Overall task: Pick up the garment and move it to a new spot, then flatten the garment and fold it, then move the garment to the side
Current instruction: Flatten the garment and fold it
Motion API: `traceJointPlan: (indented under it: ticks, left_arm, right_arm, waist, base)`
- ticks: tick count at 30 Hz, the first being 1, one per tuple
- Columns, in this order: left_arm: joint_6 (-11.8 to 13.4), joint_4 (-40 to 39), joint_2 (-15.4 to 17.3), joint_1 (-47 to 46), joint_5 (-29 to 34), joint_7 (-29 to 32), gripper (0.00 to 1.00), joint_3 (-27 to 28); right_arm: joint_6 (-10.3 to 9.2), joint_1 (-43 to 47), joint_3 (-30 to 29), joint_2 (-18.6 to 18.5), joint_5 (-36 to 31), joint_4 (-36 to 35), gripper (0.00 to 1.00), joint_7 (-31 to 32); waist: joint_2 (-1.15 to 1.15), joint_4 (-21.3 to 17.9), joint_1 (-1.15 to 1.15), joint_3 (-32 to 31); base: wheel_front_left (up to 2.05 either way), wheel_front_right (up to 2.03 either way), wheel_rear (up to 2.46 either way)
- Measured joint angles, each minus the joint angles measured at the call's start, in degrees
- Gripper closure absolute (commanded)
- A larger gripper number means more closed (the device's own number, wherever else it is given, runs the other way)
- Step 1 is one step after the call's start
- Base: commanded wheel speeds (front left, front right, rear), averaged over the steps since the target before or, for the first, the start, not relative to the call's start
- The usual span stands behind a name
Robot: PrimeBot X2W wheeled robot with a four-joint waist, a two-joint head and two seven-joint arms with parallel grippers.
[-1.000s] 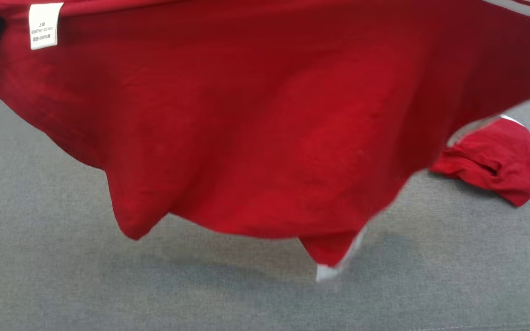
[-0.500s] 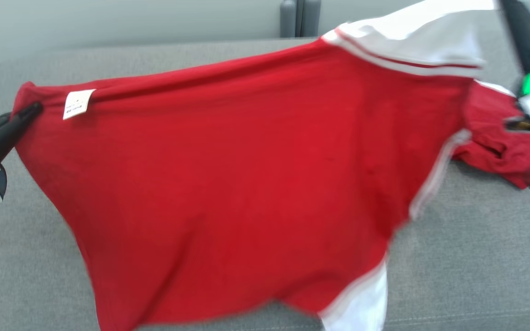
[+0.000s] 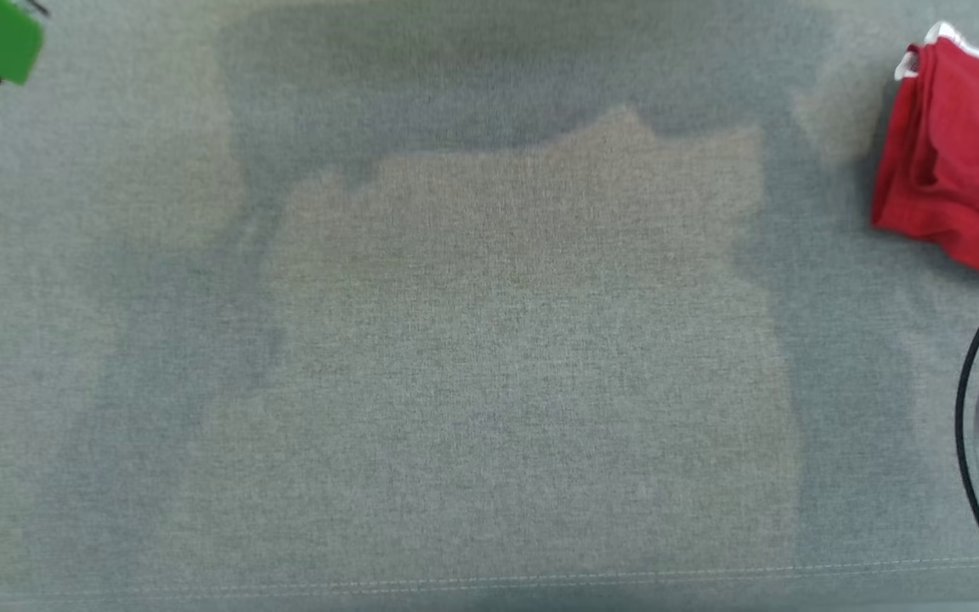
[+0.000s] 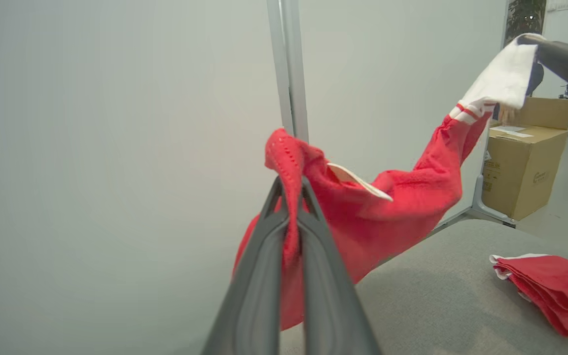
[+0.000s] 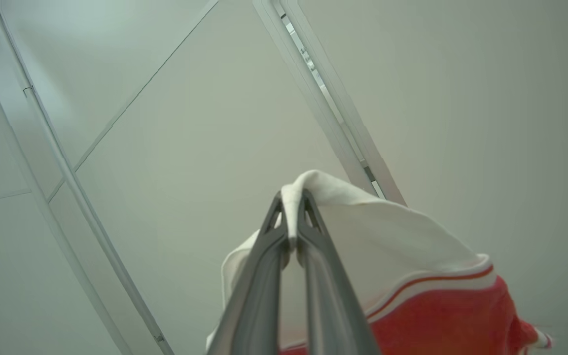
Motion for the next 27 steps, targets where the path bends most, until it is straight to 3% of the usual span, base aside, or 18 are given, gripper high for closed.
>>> traceJointPlan:
  ticks: [2, 4, 11, 15, 23, 27]
  left_arm:
    - [-1.8, 0.1, -1.1, 0.5, 2.1, -3.8, 1.0, -0.9]
    - [-2.1, 0.7, -3.0, 3.3, 2.6, -7.7, 1.0, -1.1]
    - [-3.3, 9.6, -6.1, 25.5, 3.6, -18.8, 1.0, -6.9]
    - [-3.3, 15.0, -6.4, 30.4, 3.6, -24.6, 1.0, -5.8]
    - [-3.9, 18.1, -11.1, 31.8, 3.1, -23.1, 1.0, -2.8]
    - [-4.3, 18.1, -12.8, 34.3, 3.1, -22.7, 1.0, -1.0]
  right_arm:
    - [0.01, 1.5, -0.6, 0.7, 1.0, -1.8, 1.0, -1.1]
    - [0.03, 6.3, -1.6, 0.9, 1.8, -4.0, 1.0, -2.0]
    - [-0.01, 36.2, -4.9, 3.7, 5.5, -3.3, 1.0, -5.2]
    - [0.02, 44.8, -5.0, 4.6, 7.8, -3.0, 1.0, -6.8]
    - [5.01, 54.3, -1.7, 4.2, 11.4, -5.2, 1.0, -5.5]
    - [6.05, 58.7, 0.3, 1.7, 11.5, -5.5, 1.0, -2.4]
  waist:
    - [0.0, -0.1, 0.0, 1.5]
    - [0.0, -0.1, 0.0, 3.1]
    - [0.0, 0.1, 0.0, 7.6]
    - [0.0, 0.6, 0.0, 7.9]
    - [0.0, 1.1, 0.0, 4.5]
    - [0.0, 1.4, 0.0, 3.0]
  base:
    - [0.0, 0.0, 0.0]
    - [0.0, 0.0, 0.0]
    - [0.0, 0.0, 0.0]
    - [0.0, 0.0, 0.0]
    - [0.0, 0.0, 0.0]
    - [0.0, 0.0, 0.0]
